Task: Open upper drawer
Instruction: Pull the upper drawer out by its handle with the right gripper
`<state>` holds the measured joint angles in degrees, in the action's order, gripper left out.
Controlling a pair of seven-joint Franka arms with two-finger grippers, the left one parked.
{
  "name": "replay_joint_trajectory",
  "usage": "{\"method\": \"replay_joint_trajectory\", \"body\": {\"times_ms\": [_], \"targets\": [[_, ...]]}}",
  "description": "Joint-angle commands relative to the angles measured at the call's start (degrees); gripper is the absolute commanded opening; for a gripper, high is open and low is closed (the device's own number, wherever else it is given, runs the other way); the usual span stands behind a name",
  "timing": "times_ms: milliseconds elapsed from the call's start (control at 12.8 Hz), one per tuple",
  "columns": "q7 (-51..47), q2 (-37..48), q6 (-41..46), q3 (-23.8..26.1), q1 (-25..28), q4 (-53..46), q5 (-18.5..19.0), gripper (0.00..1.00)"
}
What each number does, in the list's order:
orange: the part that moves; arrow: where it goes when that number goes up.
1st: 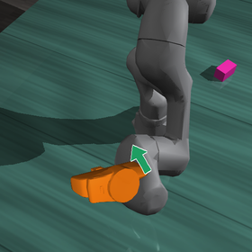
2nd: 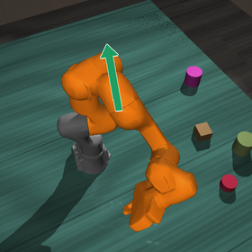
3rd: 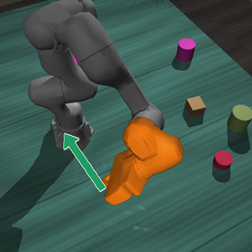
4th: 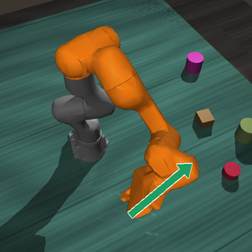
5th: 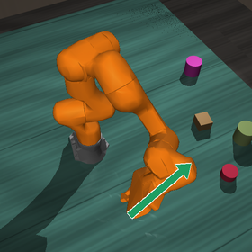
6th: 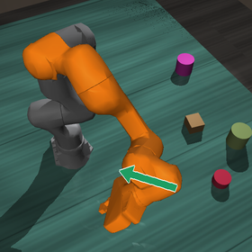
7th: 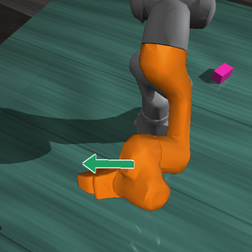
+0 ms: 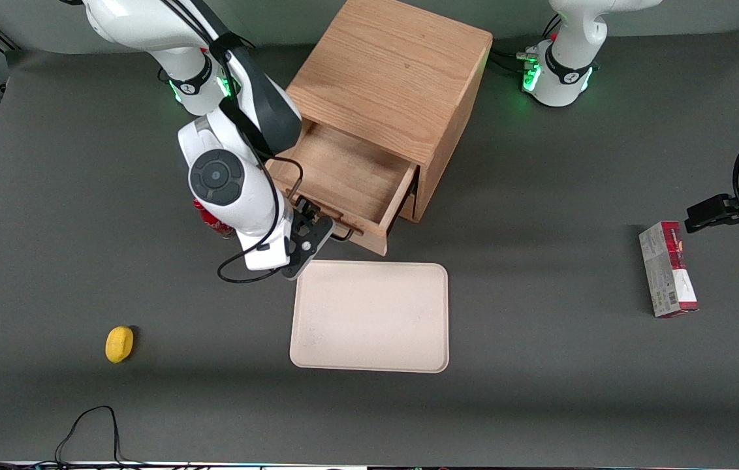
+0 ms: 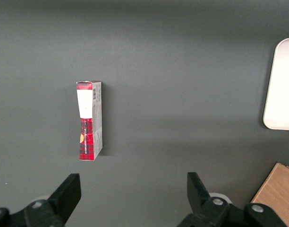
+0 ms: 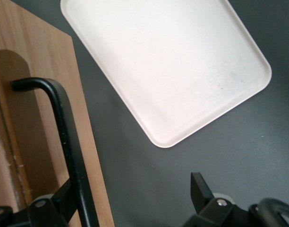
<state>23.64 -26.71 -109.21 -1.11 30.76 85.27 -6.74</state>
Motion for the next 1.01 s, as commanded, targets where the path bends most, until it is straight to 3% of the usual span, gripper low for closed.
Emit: {"method": "replay_joint_trajectory", "body": {"times_ms": [0, 934], "targets": [[0.88, -2.29, 1.19, 0.23, -0.79, -3.45, 0.5, 1.0], [0.79, -7.48, 2.07, 0.14, -5.8, -11.44, 0.76, 1.0]]}}
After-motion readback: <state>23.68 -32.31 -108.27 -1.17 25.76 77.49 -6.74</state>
